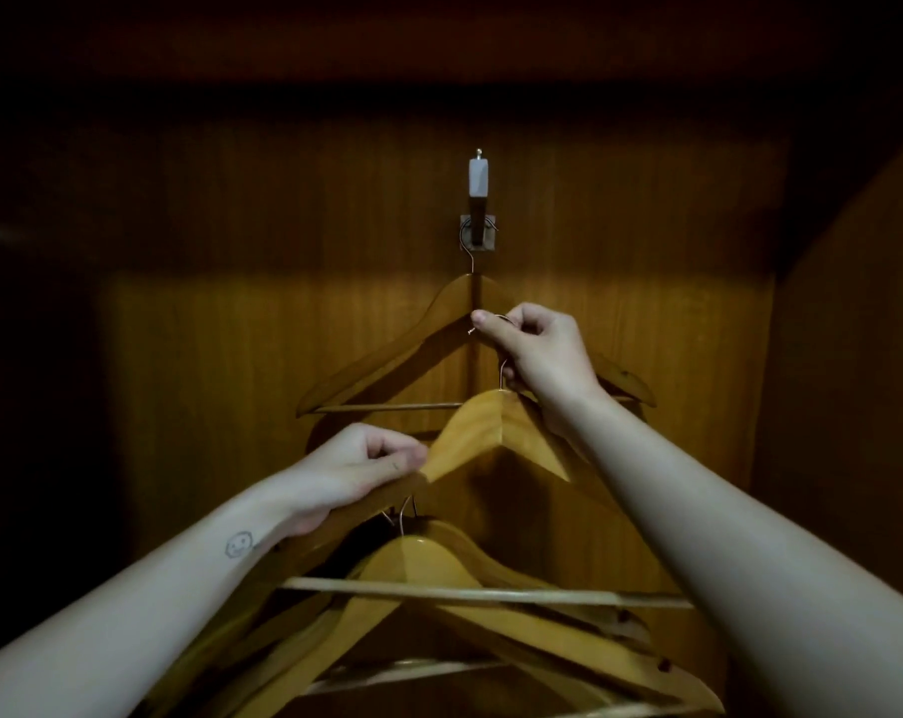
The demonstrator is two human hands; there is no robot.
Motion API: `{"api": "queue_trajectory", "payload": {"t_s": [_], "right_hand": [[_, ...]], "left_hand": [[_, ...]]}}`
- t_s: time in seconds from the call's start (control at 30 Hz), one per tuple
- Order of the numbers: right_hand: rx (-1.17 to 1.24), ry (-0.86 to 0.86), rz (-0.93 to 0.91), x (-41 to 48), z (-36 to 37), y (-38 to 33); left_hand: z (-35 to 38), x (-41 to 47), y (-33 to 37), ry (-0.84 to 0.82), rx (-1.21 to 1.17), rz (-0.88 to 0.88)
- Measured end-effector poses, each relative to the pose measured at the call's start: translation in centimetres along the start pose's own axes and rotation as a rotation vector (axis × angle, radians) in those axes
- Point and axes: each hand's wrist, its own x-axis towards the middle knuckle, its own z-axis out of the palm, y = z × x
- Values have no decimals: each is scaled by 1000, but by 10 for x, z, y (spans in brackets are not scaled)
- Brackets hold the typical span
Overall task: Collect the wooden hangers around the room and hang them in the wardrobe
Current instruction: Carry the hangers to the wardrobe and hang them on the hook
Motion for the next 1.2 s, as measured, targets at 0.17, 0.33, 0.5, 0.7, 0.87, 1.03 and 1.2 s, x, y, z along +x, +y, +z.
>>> {"api": "queue_trajectory", "payload": {"t_s": [0.17, 0.33, 0.5, 0.7, 0.87, 1.03, 1.2], "right_hand": [[-276, 44, -59, 6, 0, -1], [-732, 59, -97, 14, -2, -2], [-876, -19, -109, 23, -4, -14], [82, -557, 294, 30, -28, -16], [162, -584, 292, 39, -36, -11], [-193, -460, 197, 43, -28, -10], [-249, -303, 18, 46, -16, -13]], "left_hand": [[9, -7, 7, -63, -53, 12], [17, -12, 18, -112, -81, 29], [19, -12, 19, -106, -129, 22], [-1, -12, 17, -95, -180, 23], [-6, -11, 24, -100, -148, 27], [-4, -12, 27, -79, -128, 23], [-5, -9, 27, -12, -123, 11]]}}
